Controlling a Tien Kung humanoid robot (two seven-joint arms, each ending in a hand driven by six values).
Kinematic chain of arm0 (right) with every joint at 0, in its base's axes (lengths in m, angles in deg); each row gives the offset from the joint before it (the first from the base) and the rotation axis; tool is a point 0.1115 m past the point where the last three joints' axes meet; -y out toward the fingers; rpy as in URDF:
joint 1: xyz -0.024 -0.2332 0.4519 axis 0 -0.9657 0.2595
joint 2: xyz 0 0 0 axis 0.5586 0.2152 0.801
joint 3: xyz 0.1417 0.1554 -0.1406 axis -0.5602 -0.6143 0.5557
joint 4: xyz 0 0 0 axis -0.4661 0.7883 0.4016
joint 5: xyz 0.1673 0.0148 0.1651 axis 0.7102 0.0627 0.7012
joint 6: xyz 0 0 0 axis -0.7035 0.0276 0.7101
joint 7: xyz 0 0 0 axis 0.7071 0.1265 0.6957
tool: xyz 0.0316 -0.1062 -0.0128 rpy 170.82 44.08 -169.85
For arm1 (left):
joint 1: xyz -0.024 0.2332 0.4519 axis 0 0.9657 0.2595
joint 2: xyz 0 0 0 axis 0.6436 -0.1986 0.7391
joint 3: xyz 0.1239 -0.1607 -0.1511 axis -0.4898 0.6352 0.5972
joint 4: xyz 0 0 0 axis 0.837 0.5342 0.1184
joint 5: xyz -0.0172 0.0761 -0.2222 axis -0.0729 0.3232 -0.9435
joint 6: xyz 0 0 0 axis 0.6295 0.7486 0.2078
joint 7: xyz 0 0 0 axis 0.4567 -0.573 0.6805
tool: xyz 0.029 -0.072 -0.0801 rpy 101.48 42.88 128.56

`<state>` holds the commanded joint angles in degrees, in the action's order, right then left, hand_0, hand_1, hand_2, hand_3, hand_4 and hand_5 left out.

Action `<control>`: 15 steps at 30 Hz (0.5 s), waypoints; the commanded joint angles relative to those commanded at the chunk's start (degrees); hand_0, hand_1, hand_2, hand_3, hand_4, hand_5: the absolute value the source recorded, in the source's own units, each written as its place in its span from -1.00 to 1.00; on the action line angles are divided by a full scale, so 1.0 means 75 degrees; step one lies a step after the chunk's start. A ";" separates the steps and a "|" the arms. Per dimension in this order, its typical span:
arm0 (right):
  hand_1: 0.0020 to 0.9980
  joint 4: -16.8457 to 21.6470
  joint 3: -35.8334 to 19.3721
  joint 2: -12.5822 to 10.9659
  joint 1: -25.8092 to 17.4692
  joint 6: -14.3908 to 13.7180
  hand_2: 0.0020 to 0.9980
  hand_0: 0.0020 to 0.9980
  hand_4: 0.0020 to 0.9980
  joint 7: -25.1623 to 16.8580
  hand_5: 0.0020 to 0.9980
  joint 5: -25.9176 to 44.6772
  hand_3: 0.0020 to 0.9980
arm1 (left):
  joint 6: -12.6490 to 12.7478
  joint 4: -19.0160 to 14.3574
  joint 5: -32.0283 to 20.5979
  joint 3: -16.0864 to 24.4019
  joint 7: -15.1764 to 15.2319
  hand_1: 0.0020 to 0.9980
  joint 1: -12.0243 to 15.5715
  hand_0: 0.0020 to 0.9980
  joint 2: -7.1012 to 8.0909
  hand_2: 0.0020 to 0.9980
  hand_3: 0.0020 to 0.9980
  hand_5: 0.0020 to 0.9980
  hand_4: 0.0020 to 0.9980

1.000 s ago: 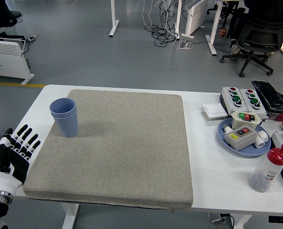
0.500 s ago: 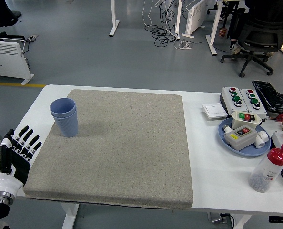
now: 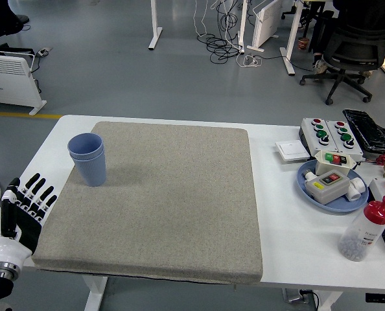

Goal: Push cup pick cup insert cup

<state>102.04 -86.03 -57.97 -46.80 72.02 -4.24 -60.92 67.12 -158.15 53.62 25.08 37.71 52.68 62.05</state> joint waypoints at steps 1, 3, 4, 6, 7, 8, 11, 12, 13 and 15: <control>0.23 0.0000 -0.0004 0.0002 -0.0006 -0.0001 0.26 0.38 -0.82 0.0002 -0.04 -0.0005 0.09 | 0.0003 0.0001 -0.0002 0.0002 0.0002 0.78 0.0002 0.75 0.0000 0.86 0.73 1.00 0.17; 0.23 0.0001 -0.0006 0.0004 -0.0013 0.0000 0.26 0.38 -0.82 0.0004 -0.04 -0.0008 0.09 | 0.0005 -0.0002 0.0001 -0.0002 0.0003 0.78 0.0001 0.75 0.0008 0.86 0.73 1.00 0.17; 0.23 0.0001 -0.0007 0.0004 -0.0012 0.0002 0.26 0.38 -0.82 0.0007 -0.04 -0.0015 0.09 | 0.0000 0.0000 0.0006 -0.0004 0.0001 0.78 0.0000 0.75 0.0011 0.86 0.73 1.00 0.17; 0.24 0.0002 0.0004 0.0005 -0.0011 0.0004 0.26 0.38 -0.82 0.0005 -0.04 0.0000 0.09 | -0.0018 0.0011 0.0021 -0.0006 -0.0007 0.77 0.0000 0.75 0.0013 0.86 0.73 1.00 0.17; 0.24 0.0002 0.0006 0.0005 -0.0010 0.0004 0.26 0.38 -0.82 0.0004 -0.04 0.0003 0.09 | -0.0019 0.0012 0.0022 -0.0006 -0.0008 0.77 0.0000 0.75 0.0014 0.86 0.73 1.00 0.17; 0.24 0.0002 0.0020 0.0005 -0.0006 0.0004 0.26 0.38 -0.82 -0.0003 -0.04 0.0028 0.09 | -0.0017 0.0018 0.0026 -0.0005 -0.0009 0.77 -0.0002 0.75 0.0012 0.86 0.73 1.00 0.17; 0.24 0.0002 0.0041 0.0005 0.0008 0.0004 0.26 0.38 -0.82 -0.0013 -0.04 0.0065 0.09 | -0.0014 0.0031 0.0030 -0.0006 -0.0012 0.77 -0.0011 0.75 0.0013 0.86 0.73 1.00 0.17; 0.24 0.0002 0.0052 0.0003 0.0014 0.0006 0.26 0.38 -0.82 -0.0018 -0.04 0.0084 0.09 | -0.0013 0.0038 0.0034 -0.0008 -0.0008 0.77 -0.0015 0.75 0.0011 0.85 0.73 1.00 0.17; 0.24 0.0002 0.0067 0.0000 0.0024 0.0007 0.26 0.38 -0.82 -0.0025 -0.04 0.0107 0.09 | -0.0009 0.0045 0.0035 -0.0015 -0.0008 0.77 -0.0028 0.75 0.0009 0.85 0.73 1.00 0.17; 0.24 0.0002 0.0081 -0.0001 0.0033 0.0007 0.26 0.38 -0.82 -0.0031 -0.04 0.0130 0.09 | -0.0007 0.0047 0.0041 -0.0022 -0.0010 0.77 -0.0040 0.75 0.0010 0.85 0.73 1.00 0.17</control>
<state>102.05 -85.43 -57.98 -46.55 72.07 -4.47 -59.94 67.07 -157.80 53.92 24.92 37.64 52.38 62.13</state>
